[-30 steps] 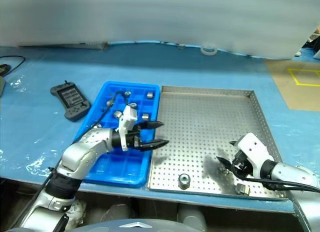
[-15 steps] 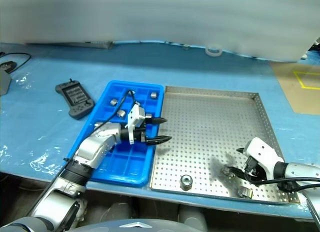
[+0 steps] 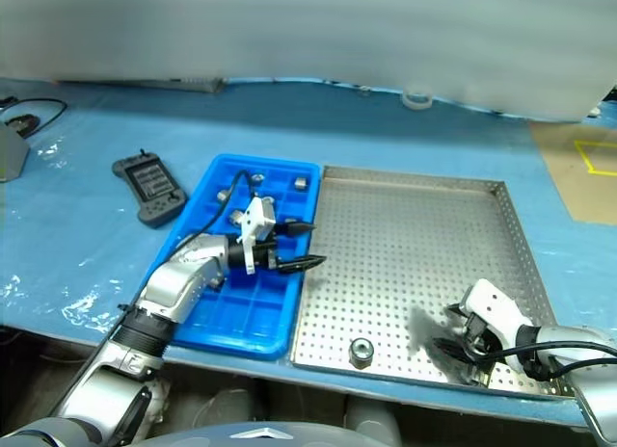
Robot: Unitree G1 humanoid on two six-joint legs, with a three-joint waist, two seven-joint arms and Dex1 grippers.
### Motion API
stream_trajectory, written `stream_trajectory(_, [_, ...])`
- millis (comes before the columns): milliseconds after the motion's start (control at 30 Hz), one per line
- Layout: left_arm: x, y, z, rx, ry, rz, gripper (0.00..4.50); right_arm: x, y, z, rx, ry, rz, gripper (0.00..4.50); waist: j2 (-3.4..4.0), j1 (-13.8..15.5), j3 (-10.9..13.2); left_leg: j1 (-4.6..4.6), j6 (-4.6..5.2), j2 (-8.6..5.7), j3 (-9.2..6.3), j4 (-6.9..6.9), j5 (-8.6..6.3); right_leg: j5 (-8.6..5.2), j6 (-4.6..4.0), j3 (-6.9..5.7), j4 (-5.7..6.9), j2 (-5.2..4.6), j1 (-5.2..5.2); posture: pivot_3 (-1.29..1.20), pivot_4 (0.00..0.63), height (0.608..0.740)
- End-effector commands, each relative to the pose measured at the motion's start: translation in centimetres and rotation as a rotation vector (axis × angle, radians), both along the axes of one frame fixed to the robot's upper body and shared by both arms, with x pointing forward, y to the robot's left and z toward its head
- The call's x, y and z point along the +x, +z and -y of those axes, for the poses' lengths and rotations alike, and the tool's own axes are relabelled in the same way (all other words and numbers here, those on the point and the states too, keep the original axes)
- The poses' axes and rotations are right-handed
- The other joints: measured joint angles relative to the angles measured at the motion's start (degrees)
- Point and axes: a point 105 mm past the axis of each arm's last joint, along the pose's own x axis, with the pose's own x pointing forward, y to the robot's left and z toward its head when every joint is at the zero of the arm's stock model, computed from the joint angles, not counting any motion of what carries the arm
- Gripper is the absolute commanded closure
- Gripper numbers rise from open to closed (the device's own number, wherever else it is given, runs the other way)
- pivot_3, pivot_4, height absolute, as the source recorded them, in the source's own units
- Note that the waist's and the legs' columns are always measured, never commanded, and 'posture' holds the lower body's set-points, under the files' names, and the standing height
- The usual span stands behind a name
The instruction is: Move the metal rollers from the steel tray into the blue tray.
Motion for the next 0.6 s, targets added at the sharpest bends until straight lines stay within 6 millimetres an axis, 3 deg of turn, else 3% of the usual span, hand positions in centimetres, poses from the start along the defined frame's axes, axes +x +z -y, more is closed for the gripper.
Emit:
stream_trajectory(33, [-0.1, 1.2, 0.2, -0.013, -0.003, 0.040, 0.46, -0.4, 1.1, 0.9, -0.031, -0.003, 0.005, 0.80, 0.00, 0.29, 0.00, 0.00, 0.00, 0.00, 0.06, -0.01, 0.00, 0.00, 0.00, 0.00, 0.00, 0.00, -0.01, -0.24, 0.150, 0.740])
stream_trajectory(167, [-0.4, 1.0, 0.2, -0.006, -0.001, 0.033, 0.46, -0.5, 1.9, 1.8, -0.043, -0.044, 0.026, 0.80, 0.00, 0.31, 0.00, 0.00, 0.00, 0.02, 0.31, -0.03, 0.00, 0.00, 0.00, 0.02, -0.01, 0.00, -0.05, -0.24, 0.150, 0.740])
stream_trajectory(300, [-0.8, 0.9, 0.4, -0.014, 0.007, 0.021, 0.46, 0.7, 3.7, 2.0, 0.023, -0.129, 0.108, 0.80, 0.01, 0.27, -0.01, 0.04, -0.01, 0.06, 0.37, -0.07, 0.00, 0.00, 0.00, 0.10, 0.00, 0.01, -0.11, -0.25, 0.150, 0.740])
stream_trajectory(433, [-1.4, 0.8, 1.0, -0.025, 0.001, 0.008, 0.46, 1.4, 4.9, 3.9, -0.047, -0.187, 0.188, 0.80, 0.01, 0.30, -0.01, 0.06, -0.01, 0.05, 0.39, -0.12, 0.00, 0.00, 0.00, 0.17, 0.00, 0.01, -0.24, -0.28, 0.150, 0.740])
stream_trajectory(600, [-2.0, 0.4, 1.9, -0.037, -0.012, -0.010, 0.46, -1.0, 4.4, 7.1, -0.181, -0.193, 0.126, 0.80, 0.01, 0.46, -0.03, -0.10, 0.03, 0.02, 0.54, -0.13, -0.02, 0.00, 0.00, 0.17, -0.06, -0.01, -0.31, -0.31, 0.150, 0.740])
